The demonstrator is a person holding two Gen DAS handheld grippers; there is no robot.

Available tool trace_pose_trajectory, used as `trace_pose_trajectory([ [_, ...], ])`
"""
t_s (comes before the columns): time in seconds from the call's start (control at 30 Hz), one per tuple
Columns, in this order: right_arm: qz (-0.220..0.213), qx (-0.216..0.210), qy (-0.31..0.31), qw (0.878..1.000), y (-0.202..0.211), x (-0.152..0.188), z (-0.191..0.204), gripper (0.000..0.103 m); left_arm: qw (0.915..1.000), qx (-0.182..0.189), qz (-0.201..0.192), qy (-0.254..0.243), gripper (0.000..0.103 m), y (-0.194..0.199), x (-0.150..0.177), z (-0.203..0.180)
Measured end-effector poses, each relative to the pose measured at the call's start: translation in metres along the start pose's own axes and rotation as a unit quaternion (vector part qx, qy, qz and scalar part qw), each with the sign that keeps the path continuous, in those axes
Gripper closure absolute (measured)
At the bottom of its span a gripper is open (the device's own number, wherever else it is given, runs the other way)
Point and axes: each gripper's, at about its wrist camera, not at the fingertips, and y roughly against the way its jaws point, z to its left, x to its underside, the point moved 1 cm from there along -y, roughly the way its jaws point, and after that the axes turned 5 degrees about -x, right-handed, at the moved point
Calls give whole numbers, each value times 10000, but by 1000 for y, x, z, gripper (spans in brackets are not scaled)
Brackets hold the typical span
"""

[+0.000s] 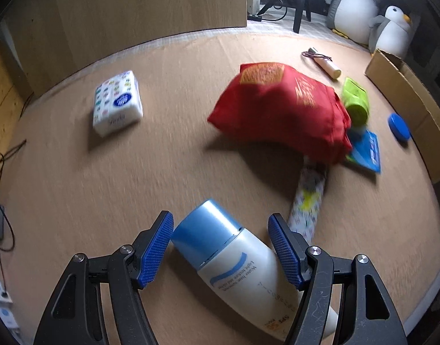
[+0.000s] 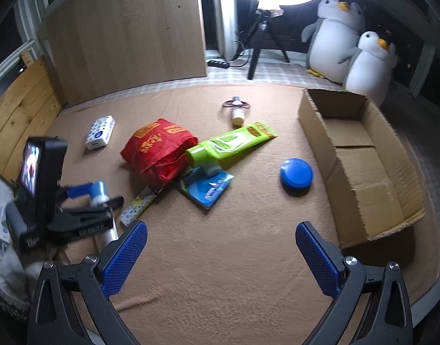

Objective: Organize objects
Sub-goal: 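Close the left gripper around the white sunscreen bottle and lift it, then carry the sunscreen bottle with the left gripper over the cardboard box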

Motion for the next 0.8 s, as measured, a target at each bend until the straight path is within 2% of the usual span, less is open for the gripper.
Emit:
trace_pose_trajectory([
  [0.23, 181, -549, 234, 9981, -17, -6, 20, 1, 9951, 308, -347, 876, 27, 39, 26, 32],
  [0.37, 406, -1035, 410, 9930, -33, -15, 38, 1, 9887, 708, -212, 1303, 18, 46, 44, 49],
  [0.47, 813, -1528, 455, 9838, -55, -19, 52, 1, 9803, 1111, -65, 1634, 16, 41, 54, 54],
  [0.53, 1115, -1852, 418, 9755, -72, -21, 60, 1, 9759, 1320, -13, 1740, 16, 39, 61, 52],
  [0.63, 1479, -2174, 321, 9643, -91, -22, 69, 1, 9743, 1401, -1, 1766, 16, 37, 67, 46],
  [0.8, 1705, -2240, 554, 9580, -104, -23, 89, 3, 9697, 1570, 98, 1869, 16, 27, 70, 42],
])
